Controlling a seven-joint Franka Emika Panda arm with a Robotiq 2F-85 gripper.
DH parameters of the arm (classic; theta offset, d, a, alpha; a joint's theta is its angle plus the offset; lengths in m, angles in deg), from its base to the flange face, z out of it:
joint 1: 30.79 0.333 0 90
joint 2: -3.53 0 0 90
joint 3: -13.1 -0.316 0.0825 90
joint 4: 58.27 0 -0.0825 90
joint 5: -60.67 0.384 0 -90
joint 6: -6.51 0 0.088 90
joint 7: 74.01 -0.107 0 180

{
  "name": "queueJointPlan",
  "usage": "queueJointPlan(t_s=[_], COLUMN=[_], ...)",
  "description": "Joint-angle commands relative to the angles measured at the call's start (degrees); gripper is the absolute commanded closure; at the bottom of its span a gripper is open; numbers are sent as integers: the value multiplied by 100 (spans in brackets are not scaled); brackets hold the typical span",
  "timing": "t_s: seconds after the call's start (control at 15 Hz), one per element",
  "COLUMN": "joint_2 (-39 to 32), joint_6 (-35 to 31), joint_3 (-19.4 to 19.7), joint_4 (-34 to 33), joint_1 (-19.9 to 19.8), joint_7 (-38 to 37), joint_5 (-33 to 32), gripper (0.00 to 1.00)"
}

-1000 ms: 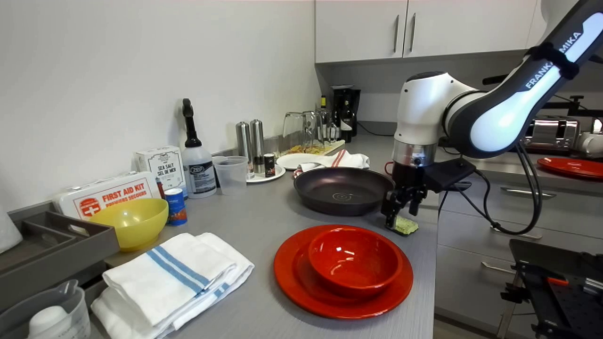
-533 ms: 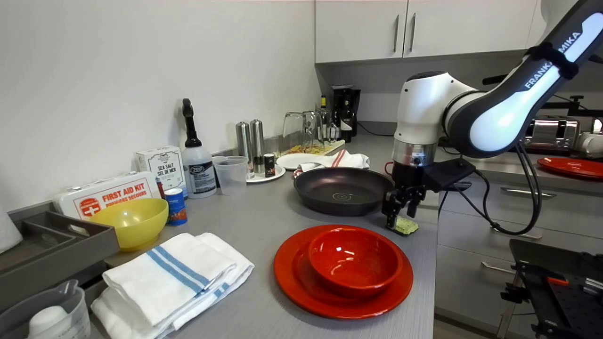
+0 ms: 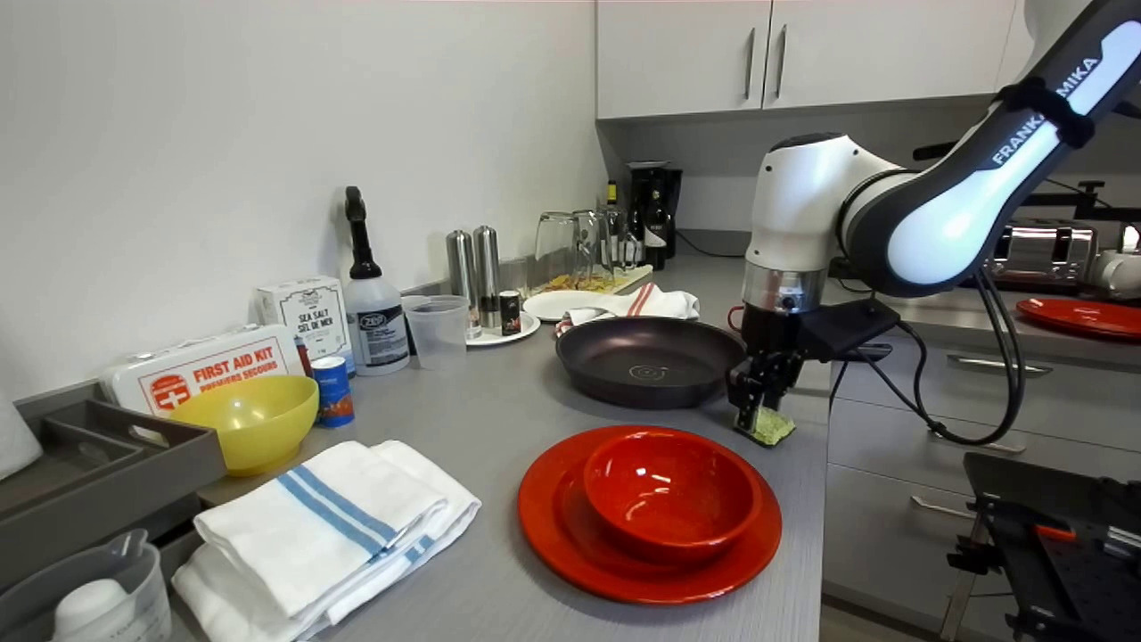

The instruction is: Use the sponge to wipe the red bowl

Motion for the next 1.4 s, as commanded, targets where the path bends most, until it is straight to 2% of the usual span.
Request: queueJointPlan(t_s=[0.0,0.47,0.87,1.33], joint_2=[-30,21,368,994], joint_6=[-70,-15,162,642], joint_3=[54,45,-19,-512], joint_4=[23,1,-139,-563], joint_1=[93,95,177,460], joint_7=[-20,6,16,43], joint_5=[116,184,214,224], gripper=[77,77,77,77])
